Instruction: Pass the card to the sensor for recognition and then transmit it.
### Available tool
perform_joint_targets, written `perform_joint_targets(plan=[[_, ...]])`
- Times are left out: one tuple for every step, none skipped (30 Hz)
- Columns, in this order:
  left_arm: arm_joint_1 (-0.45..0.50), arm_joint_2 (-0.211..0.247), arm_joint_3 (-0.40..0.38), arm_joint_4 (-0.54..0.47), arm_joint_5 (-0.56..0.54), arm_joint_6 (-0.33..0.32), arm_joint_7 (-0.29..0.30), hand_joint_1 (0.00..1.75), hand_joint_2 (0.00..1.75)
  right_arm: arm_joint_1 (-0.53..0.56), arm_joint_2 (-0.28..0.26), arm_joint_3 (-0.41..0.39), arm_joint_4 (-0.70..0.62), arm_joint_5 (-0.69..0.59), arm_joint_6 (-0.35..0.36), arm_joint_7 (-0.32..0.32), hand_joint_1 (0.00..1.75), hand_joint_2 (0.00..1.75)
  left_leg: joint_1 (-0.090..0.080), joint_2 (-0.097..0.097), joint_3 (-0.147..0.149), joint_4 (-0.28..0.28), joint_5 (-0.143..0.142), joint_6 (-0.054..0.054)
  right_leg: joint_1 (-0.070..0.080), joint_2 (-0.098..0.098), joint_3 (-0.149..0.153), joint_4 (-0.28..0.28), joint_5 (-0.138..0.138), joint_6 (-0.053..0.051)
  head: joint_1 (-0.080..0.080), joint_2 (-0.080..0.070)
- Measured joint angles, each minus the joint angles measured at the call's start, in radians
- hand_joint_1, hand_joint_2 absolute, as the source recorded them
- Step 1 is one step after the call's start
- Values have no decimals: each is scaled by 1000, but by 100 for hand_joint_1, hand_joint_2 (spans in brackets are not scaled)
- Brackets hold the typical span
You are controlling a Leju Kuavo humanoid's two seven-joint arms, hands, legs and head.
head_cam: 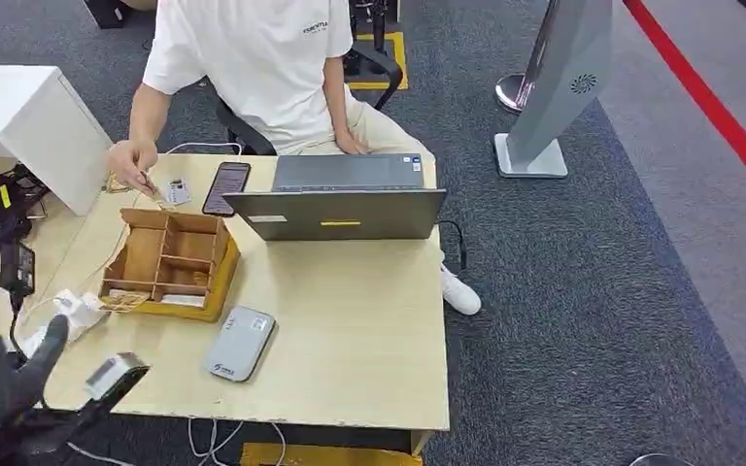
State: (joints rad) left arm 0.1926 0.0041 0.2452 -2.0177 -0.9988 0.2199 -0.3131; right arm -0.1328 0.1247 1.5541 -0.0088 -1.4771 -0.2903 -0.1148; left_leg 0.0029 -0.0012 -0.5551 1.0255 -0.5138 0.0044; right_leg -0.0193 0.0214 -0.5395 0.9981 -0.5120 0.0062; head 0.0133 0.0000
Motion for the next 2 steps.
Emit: perform_joint_targets(plan=[[-6,-32,125,1,109,-79,-52,0,175,0,0,0,1,-4,0,0,0,0,1,0,0,0,0,0,0,0,0,0,0,0,1,0],[-22,-52,257,15,203,-147,-87,0,175,0,0,1,1,-4,0,0,0,0,1,1,1,0,0,0,1,1,0,0,0,0,1,0]])
